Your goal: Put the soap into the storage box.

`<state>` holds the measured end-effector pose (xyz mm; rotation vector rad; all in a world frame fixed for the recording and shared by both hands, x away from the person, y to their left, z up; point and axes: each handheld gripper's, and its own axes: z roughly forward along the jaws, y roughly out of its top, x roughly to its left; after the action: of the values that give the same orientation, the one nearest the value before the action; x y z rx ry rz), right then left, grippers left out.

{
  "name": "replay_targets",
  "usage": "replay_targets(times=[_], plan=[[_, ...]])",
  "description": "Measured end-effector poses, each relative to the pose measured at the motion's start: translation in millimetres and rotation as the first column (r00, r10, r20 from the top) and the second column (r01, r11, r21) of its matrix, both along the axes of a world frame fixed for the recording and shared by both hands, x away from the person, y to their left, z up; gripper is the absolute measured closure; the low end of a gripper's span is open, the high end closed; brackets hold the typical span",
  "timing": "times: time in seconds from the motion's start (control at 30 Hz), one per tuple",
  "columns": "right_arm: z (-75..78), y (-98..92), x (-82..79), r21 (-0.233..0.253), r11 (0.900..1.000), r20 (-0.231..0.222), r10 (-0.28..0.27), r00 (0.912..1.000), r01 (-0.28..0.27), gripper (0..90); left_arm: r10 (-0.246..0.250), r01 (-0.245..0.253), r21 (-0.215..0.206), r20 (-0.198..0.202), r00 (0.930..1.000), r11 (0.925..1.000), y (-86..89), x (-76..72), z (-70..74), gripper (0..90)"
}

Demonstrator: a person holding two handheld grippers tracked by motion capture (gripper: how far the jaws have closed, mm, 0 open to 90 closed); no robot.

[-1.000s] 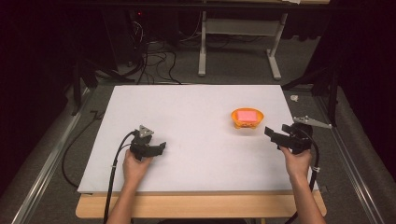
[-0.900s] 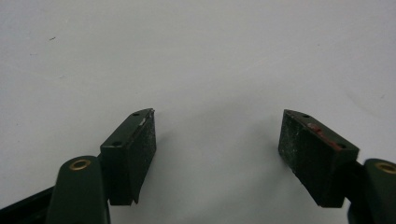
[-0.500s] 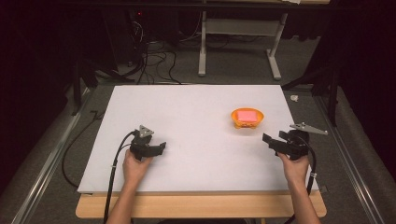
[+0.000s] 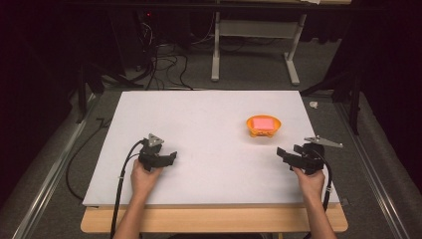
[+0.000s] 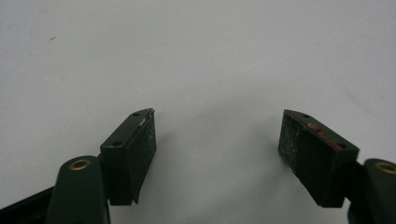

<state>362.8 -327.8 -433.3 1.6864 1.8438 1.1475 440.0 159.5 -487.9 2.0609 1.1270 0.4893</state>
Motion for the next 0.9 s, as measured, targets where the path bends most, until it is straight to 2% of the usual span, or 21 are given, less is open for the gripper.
replay_targets(times=[0.23, 0.47, 0.9], plan=[[-13.5, 1.3, 4.3, -0.018, 1.0, -0.031, -0.015, 0.9994, 0.014, 25.0, 0.0, 0.0, 0.001, 0.0, 1.0, 1.0, 0.0, 0.0, 0.0, 28.0], [-23.4, 3.9, 9.5, -0.056, 0.998, -0.052, -0.023, 0.9984, 0.02, 25.2, 0.0, 0.0, 0.0, 0.001, 1.0, 1.0, 0.0, 0.0, 0.0, 28.0], [-35.9, 6.1, 14.4, -0.114, 0.993, -0.062, -0.043, 0.9971, 0.036, 25.2, 0.0, 0.0, 0.001, 0.001, 1.0, 1.0, 0.0, -0.1, 0.0, 28.0]])
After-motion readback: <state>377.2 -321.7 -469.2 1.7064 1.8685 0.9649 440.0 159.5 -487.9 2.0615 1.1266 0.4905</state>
